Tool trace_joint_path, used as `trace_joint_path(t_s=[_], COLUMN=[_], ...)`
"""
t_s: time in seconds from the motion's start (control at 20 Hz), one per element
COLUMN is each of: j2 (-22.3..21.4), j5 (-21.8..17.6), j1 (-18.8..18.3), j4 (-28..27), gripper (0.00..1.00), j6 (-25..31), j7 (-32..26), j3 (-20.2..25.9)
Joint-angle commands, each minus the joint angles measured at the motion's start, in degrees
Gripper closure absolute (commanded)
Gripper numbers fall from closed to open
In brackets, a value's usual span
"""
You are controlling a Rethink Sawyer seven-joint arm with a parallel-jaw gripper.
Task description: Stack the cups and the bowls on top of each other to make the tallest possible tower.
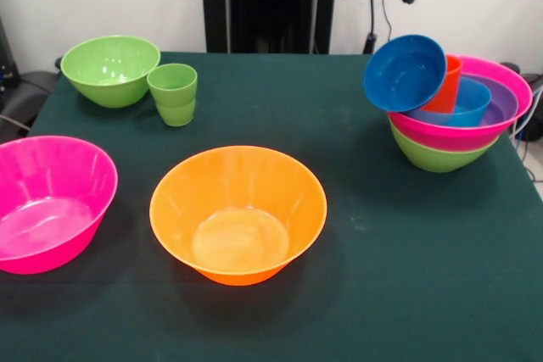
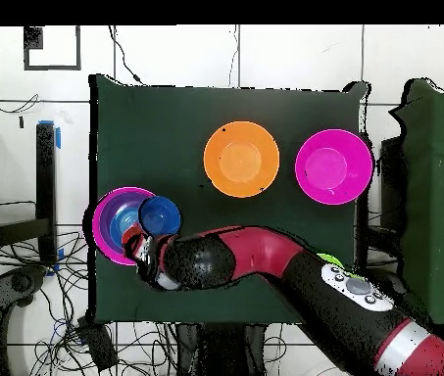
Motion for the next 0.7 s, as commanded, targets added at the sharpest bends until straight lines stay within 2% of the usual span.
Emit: trace_joint_path(t_s=[0.05,0.35,0.7], j2=[5.3,8.4,8.8], j5=[-1.3,-3.1,-3.8], j1=[4.0,5.5,5.1], j4=[-5.0,-9.8,-13.1], gripper=[0.0,0.0,0.0], j6=[-0.4,-0.9,2.1], j7=[-0.2,-2.1,-4.5], j3=[-4.8,-7.1,-7.3])
